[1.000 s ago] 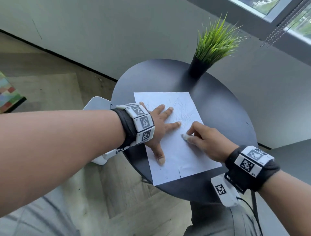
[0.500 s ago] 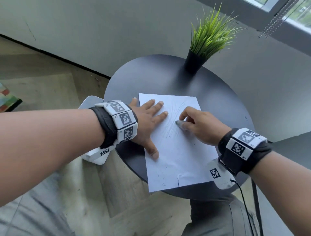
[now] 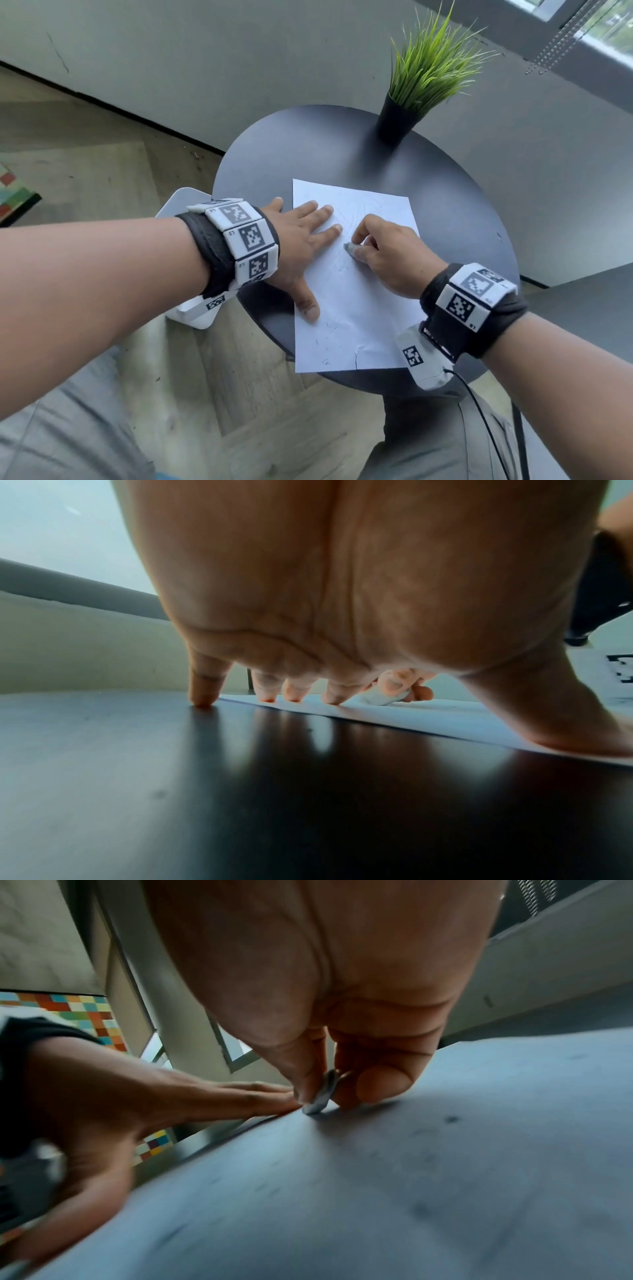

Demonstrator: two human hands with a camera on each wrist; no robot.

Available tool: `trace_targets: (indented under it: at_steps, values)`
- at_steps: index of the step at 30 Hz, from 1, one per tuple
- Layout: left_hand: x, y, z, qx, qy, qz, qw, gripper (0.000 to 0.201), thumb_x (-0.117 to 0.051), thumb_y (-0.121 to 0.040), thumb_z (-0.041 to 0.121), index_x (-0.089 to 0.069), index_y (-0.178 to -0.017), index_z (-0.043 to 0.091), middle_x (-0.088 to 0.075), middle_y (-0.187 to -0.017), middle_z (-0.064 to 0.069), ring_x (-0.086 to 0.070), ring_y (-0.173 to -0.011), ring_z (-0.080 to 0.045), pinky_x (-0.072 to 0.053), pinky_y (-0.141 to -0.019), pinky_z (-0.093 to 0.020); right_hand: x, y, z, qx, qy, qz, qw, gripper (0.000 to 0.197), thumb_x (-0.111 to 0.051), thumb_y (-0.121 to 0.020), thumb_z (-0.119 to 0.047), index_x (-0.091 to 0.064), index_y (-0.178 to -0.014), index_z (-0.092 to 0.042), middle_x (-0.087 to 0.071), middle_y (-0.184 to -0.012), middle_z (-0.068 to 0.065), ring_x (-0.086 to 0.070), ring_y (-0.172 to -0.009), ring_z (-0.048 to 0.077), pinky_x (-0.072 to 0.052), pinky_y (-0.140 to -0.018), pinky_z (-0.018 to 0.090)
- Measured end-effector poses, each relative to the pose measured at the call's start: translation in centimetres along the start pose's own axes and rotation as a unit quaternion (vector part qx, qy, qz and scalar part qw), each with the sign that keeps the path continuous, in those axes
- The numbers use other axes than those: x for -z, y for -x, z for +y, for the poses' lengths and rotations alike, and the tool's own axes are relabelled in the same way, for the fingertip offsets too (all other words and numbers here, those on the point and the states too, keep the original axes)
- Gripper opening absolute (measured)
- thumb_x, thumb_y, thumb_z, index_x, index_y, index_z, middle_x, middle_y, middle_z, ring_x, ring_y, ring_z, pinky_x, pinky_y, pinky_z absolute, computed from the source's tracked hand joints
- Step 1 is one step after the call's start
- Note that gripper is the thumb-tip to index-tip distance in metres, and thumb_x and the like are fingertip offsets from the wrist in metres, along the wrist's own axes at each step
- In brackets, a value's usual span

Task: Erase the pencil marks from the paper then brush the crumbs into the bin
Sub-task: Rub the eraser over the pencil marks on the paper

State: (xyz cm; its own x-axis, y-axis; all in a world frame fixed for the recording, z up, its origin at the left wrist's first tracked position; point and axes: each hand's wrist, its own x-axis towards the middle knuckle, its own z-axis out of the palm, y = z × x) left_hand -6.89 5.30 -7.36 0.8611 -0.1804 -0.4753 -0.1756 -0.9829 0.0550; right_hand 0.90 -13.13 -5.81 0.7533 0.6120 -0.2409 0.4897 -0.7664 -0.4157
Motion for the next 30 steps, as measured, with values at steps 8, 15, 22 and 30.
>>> trace_targets:
  at_steps: [8, 15, 22, 30]
  values:
    - [-0.8, -0.7, -0.3, -0.001, 0.014, 0.001, 1.0, 0.151, -0.056, -0.047, 0.101, 0.021, -0.157, 0.031, 0.029, -0.165, 0.001, 0.023, -0.153, -0.023, -0.002, -0.114, -0.075, -0.6, 0.2, -1.6, -0.014, -0.002, 0.009, 1.0, 0.014, -0.059, -0.094, -0.037, -0.057, -0.096, -0.023, -0.06, -0.091, -0.003, -0.054, -0.088, 0.019, -0.038, -0.073, 0.028]
    - [-0.6, -0.3, 0.1, 0.022, 0.029, -0.013, 0.999, 0.149, -0.059, -0.046, 0.1, 0.022, -0.155, 0.038, 0.032, -0.163, 0.008, 0.026, -0.151, -0.034, -0.009, -0.104, -0.084, -2.0, 3.4, -3.4, 0.109, 0.03, -0.073, 0.991, 0.01, -0.059, -0.095, -0.029, -0.059, -0.096, -0.019, -0.056, -0.087, -0.004, -0.047, -0.077, 0.012, -0.033, -0.065, 0.021]
    - [-0.2, 0.5, 0.7, 0.026, 0.041, -0.023, 0.999, 0.145, -0.061, -0.052, 0.096, 0.02, -0.156, 0.037, 0.032, -0.163, 0.007, 0.027, -0.151, -0.033, -0.005, -0.104, -0.086, -2.2, 2.0, -3.5, 0.002, -0.001, -0.014, 1.0, 0.009, -0.058, -0.093, -0.024, -0.058, -0.1, -0.018, -0.066, -0.102, 0.006, -0.059, -0.095, 0.026, -0.044, -0.078, 0.032]
    - [-0.2, 1.1, 1.1, 0.022, 0.044, -0.019, 0.999, 0.145, -0.059, -0.052, 0.097, 0.02, -0.157, 0.036, 0.031, -0.164, 0.006, 0.027, -0.151, -0.034, -0.004, -0.104, -0.085, -1.5, 2.7, -3.6, -0.01, -0.012, 0.002, 1.0, 0.009, -0.059, -0.092, -0.023, -0.061, -0.098, -0.016, -0.066, -0.099, 0.006, -0.06, -0.094, 0.027, -0.046, -0.079, 0.033]
